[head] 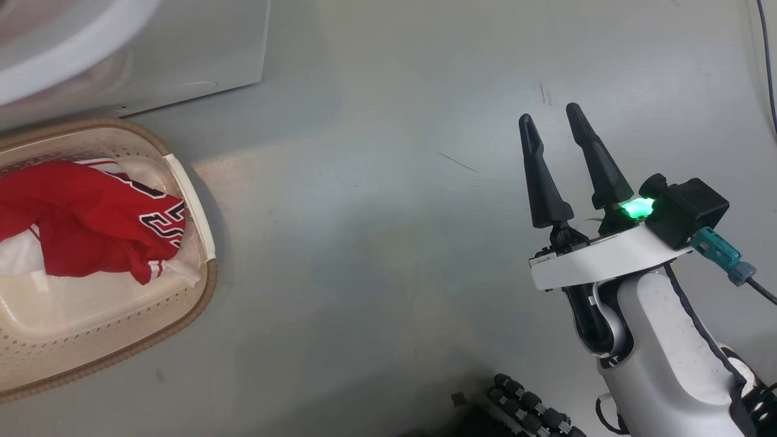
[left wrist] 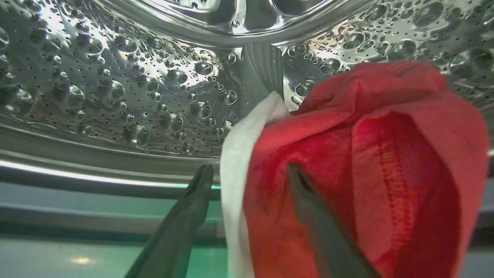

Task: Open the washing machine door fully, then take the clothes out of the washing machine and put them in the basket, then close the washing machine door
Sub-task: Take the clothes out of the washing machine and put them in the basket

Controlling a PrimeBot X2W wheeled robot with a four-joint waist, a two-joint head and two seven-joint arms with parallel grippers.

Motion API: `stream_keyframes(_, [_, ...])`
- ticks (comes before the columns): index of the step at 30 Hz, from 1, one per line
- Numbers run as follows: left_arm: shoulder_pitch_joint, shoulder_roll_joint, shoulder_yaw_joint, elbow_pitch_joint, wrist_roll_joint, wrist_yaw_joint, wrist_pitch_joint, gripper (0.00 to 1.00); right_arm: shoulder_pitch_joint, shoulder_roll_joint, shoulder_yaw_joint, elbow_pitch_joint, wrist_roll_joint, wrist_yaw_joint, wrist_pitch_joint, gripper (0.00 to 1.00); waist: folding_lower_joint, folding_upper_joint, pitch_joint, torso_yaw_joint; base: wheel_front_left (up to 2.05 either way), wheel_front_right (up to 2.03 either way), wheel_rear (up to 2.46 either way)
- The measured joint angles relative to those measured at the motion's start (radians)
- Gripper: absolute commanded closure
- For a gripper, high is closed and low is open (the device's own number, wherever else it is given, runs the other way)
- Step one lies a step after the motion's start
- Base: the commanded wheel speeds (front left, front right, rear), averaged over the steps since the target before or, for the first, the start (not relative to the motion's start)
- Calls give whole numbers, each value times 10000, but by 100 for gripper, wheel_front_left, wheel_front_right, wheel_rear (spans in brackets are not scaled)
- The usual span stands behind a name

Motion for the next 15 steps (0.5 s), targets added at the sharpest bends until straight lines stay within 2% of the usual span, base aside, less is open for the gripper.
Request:
stream_keyframes(7, [-320,0,-23,339,13,75,-13,0,-54,10,0,-8,-2,0,0,0,0,0,88,-25,0,0,0])
stream_keyframes(8, [-381,-10,2,412,0,75,-13,8,-61,12,-2,-12,-4,0,0,0,0,0,98,-26,0,0,0])
stream_keyframes(9, [-438,-31,46,474,-52,75,-12,100,-68,12,-10,-17,-4,0,0,0,0,0,108,-26,0,0,0])
stream_keyframes(15, [-630,-107,-50,694,-77,59,-117,100,-80,13,-77,-36,-19,0,0,0,0,0,150,18,0,0,0])
